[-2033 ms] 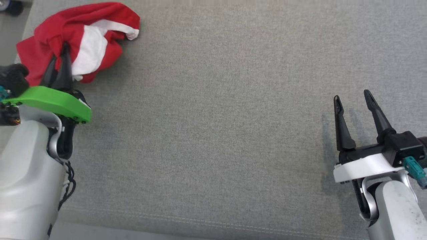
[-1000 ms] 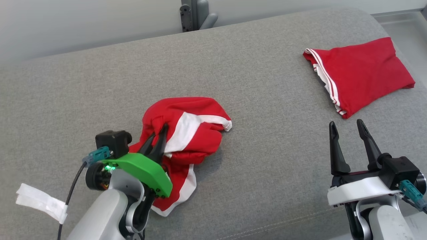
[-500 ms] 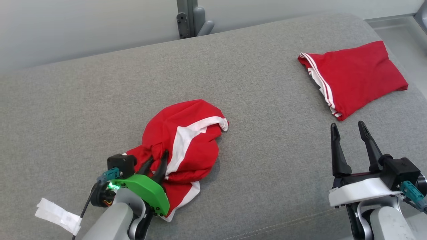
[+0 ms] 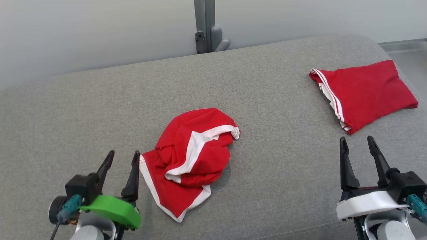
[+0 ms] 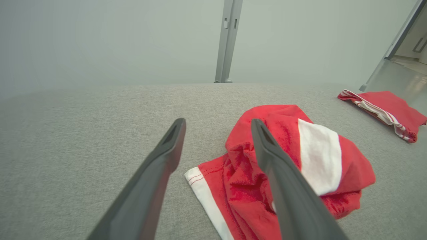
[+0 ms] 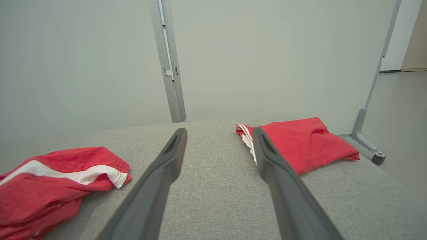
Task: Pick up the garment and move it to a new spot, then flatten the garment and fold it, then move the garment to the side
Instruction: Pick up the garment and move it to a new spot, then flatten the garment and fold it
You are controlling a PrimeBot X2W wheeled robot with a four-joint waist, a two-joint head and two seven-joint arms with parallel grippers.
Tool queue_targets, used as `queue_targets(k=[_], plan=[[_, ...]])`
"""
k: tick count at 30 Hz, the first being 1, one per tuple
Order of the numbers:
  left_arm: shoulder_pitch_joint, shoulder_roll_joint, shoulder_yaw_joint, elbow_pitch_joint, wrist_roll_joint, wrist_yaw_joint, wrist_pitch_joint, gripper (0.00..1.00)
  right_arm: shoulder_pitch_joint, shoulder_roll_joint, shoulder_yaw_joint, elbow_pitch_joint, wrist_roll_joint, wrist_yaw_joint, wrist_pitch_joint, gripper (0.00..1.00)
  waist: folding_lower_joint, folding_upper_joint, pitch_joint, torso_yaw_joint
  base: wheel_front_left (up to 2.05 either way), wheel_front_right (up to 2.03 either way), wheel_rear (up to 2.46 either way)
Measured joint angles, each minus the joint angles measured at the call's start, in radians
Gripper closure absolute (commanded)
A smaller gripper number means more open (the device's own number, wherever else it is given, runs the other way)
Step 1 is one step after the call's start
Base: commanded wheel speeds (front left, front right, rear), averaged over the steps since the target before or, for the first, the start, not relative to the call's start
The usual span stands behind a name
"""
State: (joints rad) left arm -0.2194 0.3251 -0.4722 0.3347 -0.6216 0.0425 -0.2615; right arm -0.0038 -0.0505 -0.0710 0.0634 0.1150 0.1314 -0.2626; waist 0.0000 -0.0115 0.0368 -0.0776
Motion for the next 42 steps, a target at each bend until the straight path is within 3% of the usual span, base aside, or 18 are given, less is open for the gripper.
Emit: queue_targets(k=[6, 11, 20, 26, 38, 42], plan=[[0.182, 0.016, 0.114, -0.171, 0.147, 0.055, -0.001, 0.0, 0.036, 0.0, 0.004, 0.003, -0.019, 0.0, 0.0, 0.0, 0.0, 0.0, -0.022, 0.032, 0.0, 0.0, 0.0], [0.305, -0.026, 0.211, -0.247, 0.214, 0.063, -0.001, 0.0, 0.056, 0.0, 0.012, 0.03, -0.047, 0.0, 0.0, 0.0, 0.0, 0.0, -0.036, 0.062, 0.0, 0.0, 0.0], [0.382, -0.097, 0.318, -0.258, 0.284, -0.001, -0.001, 0.0, 0.074, 0.001, 0.027, 0.07, -0.056, 0.0, 0.0, 0.0, 0.0, 0.0, -0.053, 0.118, 0.0, 0.0, 0.0], [0.385, -0.145, 0.376, -0.243, 0.336, -0.068, -0.001, 0.0, 0.075, 0.001, 0.032, 0.077, -0.047, 0.0, 0.0, 0.0, 0.0, 0.0, -0.057, 0.151, 0.0, 0.0, 0.0], [0.383, -0.198, 0.437, -0.215, 0.391, -0.13, -0.001, 0.0, 0.075, 0.0, 0.037, 0.078, -0.04, 0.0, 0.0, 0.0, 0.0, 0.0, -0.044, 0.143, 0.0, 0.0, 0.0], [0.382, -0.215, 0.407, -0.149, 0.356, -0.151, 0.008, 0.0, 0.068, 0.001, 0.042, 0.076, -0.04, 0.0, 0.0, 0.0, 0.0, 0.0, -0.037, 0.131, 0.0, 0.0, 0.0]])
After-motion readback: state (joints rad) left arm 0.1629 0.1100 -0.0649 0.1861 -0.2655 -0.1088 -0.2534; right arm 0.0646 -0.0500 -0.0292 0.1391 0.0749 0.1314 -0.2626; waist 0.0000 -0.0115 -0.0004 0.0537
